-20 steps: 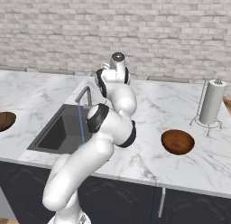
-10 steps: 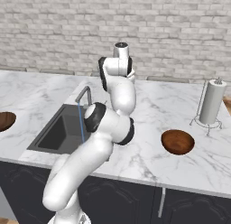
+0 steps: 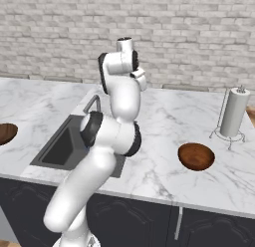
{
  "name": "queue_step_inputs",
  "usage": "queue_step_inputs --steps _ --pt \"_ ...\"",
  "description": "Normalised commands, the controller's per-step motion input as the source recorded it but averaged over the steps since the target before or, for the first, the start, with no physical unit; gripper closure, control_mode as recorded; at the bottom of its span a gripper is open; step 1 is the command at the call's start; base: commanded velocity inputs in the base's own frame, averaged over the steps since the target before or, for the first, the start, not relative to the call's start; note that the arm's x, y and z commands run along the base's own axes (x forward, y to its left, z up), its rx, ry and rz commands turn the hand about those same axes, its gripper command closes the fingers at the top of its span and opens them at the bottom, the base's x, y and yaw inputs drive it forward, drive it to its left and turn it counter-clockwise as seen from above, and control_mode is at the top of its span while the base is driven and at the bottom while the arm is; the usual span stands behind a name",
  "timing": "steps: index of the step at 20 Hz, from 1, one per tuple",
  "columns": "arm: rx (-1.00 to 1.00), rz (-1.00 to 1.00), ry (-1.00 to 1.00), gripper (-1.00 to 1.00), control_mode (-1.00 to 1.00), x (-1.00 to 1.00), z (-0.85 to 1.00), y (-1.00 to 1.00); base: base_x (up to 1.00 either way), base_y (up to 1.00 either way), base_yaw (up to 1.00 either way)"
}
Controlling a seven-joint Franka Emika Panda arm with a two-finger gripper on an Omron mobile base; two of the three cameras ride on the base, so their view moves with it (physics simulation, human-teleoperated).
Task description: Rinse each bowl for a few seconds and place them down in the sink or on the counter.
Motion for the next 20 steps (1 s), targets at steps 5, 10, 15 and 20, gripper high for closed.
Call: queue_step_inputs --steps 5,10,15,20 --pt "-0.02 -0.05 -0.03 -1.00 -1.00 -1.00 -0.10 -0.23 0.00 0.00 0.00" --pt "-0.03 0.02 -0.01 -1.00 -1.00 -0.98 -0.24 -0.45 0.00 0.00 0.00" --pt "-0.08 0.11 0.00 -1.00 -1.00 -0.77 -0.32 -0.43 0.00 0.00 0.00" --pt "-0.14 0.19 -0.02 -1.00 -1.00 -0.68 -0.13 -0.29 0.00 0.00 0.00"
